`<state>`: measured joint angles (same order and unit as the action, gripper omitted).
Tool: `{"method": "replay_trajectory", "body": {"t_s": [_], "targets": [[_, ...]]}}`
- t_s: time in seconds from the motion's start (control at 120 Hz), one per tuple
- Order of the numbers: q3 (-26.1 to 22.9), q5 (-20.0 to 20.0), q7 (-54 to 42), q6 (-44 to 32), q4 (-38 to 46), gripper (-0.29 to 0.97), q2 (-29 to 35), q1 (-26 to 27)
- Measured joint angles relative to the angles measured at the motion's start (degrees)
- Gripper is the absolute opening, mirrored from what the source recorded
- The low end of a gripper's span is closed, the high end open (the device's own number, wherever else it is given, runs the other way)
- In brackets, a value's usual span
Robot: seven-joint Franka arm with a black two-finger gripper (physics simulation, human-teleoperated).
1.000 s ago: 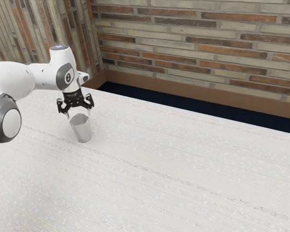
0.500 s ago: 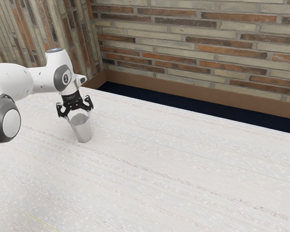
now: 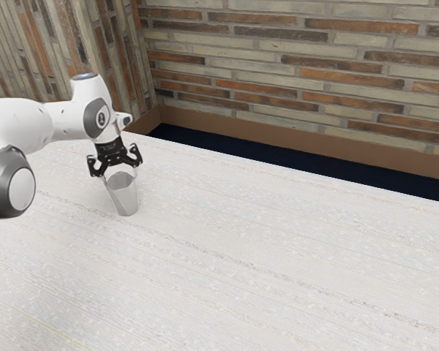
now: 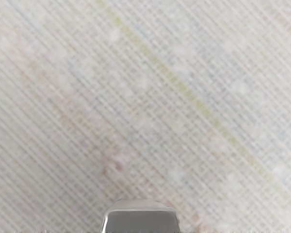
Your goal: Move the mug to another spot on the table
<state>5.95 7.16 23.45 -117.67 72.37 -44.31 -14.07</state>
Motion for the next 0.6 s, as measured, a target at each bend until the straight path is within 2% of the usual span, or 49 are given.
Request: {"method": "replay_trajectory", "body": {"t_s": [0.433, 0.5, 0.6], "targets": [[-0.8, -0.6, 0.2, -0.1, -0.1, 0.66, -1.2, -0.4], [-0.8, -0.6, 0.2, -0.2, -0.1, 0.61, -1.2, -0.4], [-0.8, -0.6, -0.1, -0.2, -0.1, 0.47, -1.1, -0.4]]}}
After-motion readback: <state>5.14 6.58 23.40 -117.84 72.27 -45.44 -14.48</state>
